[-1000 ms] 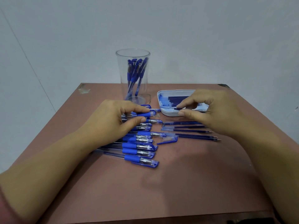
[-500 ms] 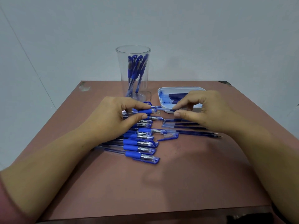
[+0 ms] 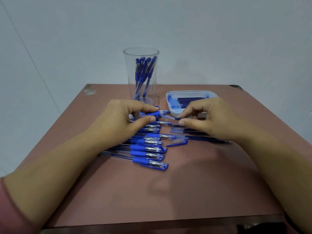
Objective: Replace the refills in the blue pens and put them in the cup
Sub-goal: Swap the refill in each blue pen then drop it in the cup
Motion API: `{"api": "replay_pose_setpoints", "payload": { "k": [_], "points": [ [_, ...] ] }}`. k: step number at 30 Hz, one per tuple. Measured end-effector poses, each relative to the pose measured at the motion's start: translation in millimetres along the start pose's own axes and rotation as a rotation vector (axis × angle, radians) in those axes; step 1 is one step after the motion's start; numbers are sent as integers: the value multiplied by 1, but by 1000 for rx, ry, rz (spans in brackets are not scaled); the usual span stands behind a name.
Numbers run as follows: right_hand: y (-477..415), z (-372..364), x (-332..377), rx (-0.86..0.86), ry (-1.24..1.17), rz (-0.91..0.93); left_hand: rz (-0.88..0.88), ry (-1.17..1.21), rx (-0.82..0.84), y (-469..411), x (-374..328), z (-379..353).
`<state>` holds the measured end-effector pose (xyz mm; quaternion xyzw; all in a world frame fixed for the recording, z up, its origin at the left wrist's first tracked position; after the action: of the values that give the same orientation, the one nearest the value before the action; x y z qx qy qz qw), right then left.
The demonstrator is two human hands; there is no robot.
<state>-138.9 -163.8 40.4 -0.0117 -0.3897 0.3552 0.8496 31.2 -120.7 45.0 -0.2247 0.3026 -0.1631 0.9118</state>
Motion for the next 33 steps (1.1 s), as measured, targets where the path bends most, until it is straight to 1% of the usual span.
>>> {"api": "replay_pose_setpoints", "payload": {
  "k": [6, 10, 14, 16, 20, 22, 30, 33],
  "points": [
    [1, 18, 2, -119, 30, 3, -31, -28, -2, 0, -4, 1],
    [1, 12, 3, -84, 24, -1, -37, -31, 3, 0, -4, 0],
    [1, -4, 4, 31, 1, -16, -44, -26, 7, 1, -5, 0],
    [1, -4, 3, 19, 4, -14, -52, -24, 7, 0, -6, 1],
    [1, 13, 0, -90, 35, -9, -44, -25, -4, 0, -4, 2],
    [1, 17, 0, -105, 27, -7, -41, -31, -3, 0, -3, 2],
    [0, 6, 3, -27, 31, 13, -45, -30, -10, 1, -5, 1],
    [-1, 4, 0, -2, 72, 24, -43, -25, 9, 0, -4, 0]
  ]
}}
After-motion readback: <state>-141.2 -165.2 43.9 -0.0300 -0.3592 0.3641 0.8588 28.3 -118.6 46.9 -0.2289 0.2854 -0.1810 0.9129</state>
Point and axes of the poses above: each hand's wrist, its own y-axis away from the middle knuckle, its own z-axis out of the back of the hand, x = y × z, the point moved 10 cm from there along -y, towards the middle knuckle, and after that the axes turned 4 degrees about -y, right-handed, at the moved point
